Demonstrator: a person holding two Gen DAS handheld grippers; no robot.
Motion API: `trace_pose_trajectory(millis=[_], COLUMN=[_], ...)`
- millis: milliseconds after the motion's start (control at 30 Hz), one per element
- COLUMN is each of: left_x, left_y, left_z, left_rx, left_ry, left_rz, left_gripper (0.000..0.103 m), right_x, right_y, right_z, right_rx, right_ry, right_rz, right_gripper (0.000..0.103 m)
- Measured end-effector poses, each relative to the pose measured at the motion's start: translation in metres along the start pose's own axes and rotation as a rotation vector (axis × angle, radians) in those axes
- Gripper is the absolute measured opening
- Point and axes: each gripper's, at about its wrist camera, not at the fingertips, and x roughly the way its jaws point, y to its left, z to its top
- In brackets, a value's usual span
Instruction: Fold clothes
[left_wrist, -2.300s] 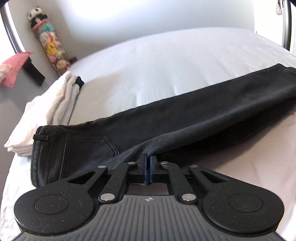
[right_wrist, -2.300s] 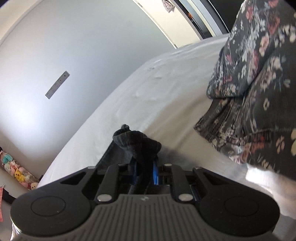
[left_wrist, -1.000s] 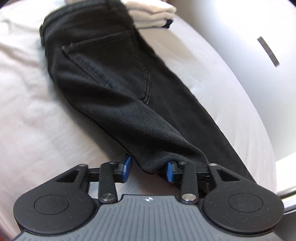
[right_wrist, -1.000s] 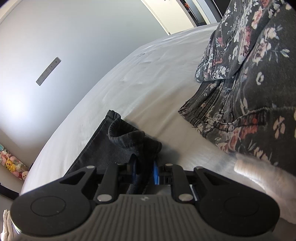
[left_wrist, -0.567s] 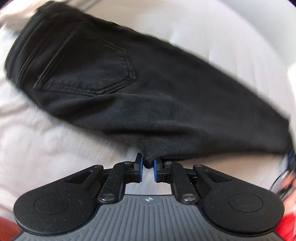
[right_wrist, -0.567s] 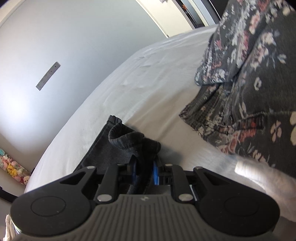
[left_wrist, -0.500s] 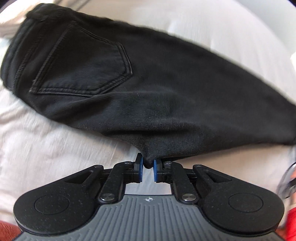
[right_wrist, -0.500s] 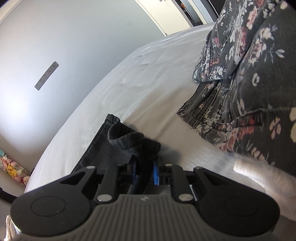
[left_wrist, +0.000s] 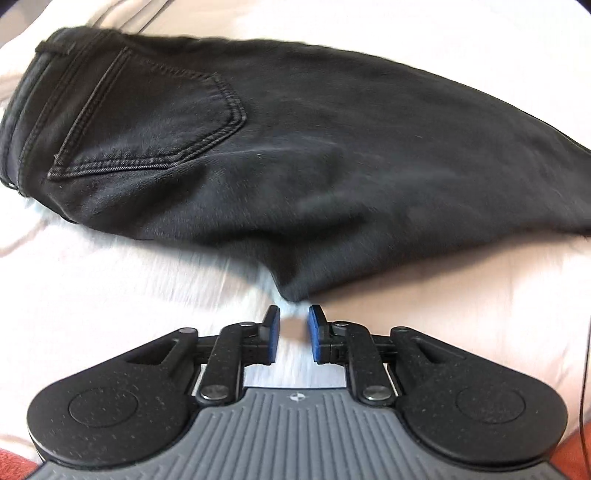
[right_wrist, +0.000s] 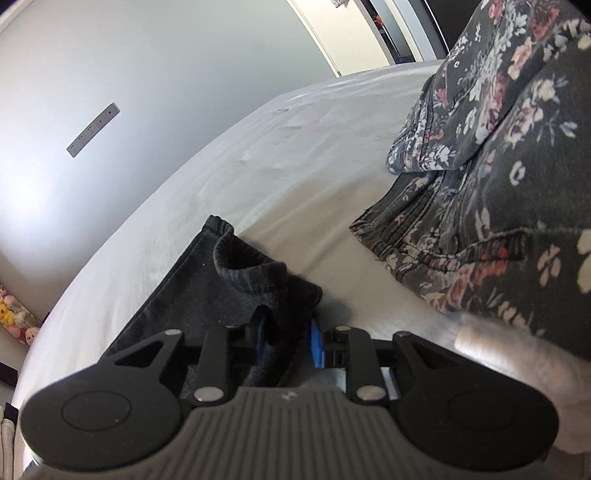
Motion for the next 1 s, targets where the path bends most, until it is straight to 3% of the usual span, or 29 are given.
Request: trace_pose_trajectory(millis=[33, 133, 333, 433, 600, 833, 1000], left_x=[-0.008, -0.036, -0.067, -0.061, -0.030, 0.024, 0.021], left_y=[0.002, 0.021, 0.101, 0.148, 0.186, 0.208, 0.203], left_z=[-0.003, -0.005, 0.023, 0.043, 0.074, 0.093, 0.094], left_rx=[0.008, -0.003, -0.161, -0.238, -0.273, -0.326, -0.278], left_ry=[-0.017, -0.108, -0.323, -0.402, -0.443, -0.344, -0.328], left_rz=[-0.012, -0.025, 0.108, 0.151, 0.196, 0.191, 0.222], left_gripper=[0.020, 0.022, 0.023, 0.023, 0.023, 0.022, 0.022], right_x=[-0.001, -0.013, -0.032, -0.032, -0.022, -0.009, -0.005], right_y=[0.001, 0.003, 0.024, 0.042, 0.062, 0.059, 0.059], right_z=[0.000, 0.002, -0.003, -0.011, -0.025, -0.032, -0.033], right_rx=[-0.011, -0.042, -0.123, -0.210, -0.349, -0.384, -0.411], right_ry=[-0.006, -0.022, -0.037, -0.060, -0.046, -0.048, -0.073], right_rz=[-0.022, -0.056, -0.045, -0.014, 0.008, -0.070, -0.096], right_gripper=[0.039, 0.040, 0.040, 0.040, 0.039, 0.038, 0.038])
